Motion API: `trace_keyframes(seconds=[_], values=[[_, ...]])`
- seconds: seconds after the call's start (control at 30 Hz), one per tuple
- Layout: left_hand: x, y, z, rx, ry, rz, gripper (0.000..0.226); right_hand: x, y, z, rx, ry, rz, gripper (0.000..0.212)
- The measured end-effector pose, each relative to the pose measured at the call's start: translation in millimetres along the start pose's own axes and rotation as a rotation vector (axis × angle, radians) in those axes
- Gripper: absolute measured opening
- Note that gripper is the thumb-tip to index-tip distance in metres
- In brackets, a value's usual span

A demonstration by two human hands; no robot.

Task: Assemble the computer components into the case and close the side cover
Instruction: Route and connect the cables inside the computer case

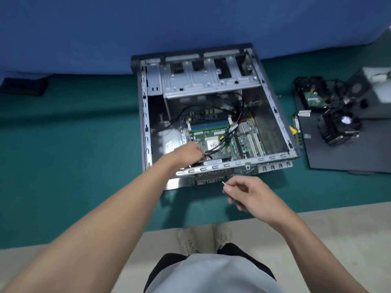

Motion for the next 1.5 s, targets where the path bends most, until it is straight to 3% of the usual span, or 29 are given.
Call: trace_keyframes(seconds=[0.23, 0.4, 0.47, 0.6, 0.73, 0.9, 1.1, 1.5], values=[[6, -22, -4, -0.044, 0.137, -0.099, 0.032, 54, 2, 51, 0.142, -0.004, -0.294, 0.020], [12, -26, -3, -0.015, 0.192, -0.192, 0.031, 90, 21, 82, 0.195, -0.260, -0.370, 0.019], [16, -27, -8, 0.014, 0.225, -0.242, 0.028, 106, 27, 86, 0.210, -0.257, -0.384, 0.016], [29, -24, -57, -0.064, 0.385, -0.499, 0.036, 151, 33, 78, 0.225, -0.149, -0.422, 0.016], [36, -11, -139, -0.215, 0.373, -0.759, 0.043, 204, 38, 48, 0.161, -0.007, -0.456, 0.015], [7, 37, -214, -0.255, 0.494, -0.701, 0.063, 255, 52, -11, 0.012, -0.055, -0.482, 0.010], [-35, 67, -216, -0.120, 0.551, -0.591, 0.066, 275, 83, -61, -0.086, -0.242, -0.410, 0.005], [-35, 66, -217, -0.062, 0.565, -0.581, 0.067, 263, 134, -61, 0.034, -0.594, -0.347, 0.015]])
Point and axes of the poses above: each hand's wrist, its own y-axis towards the middle knuckle, its own x-axis out of the back of the hand, z = x × y, the point moved 7 cm from there along y, towards the middle knuckle, and after that the axes turned 6 degrees about y, right-handed, at the moved point
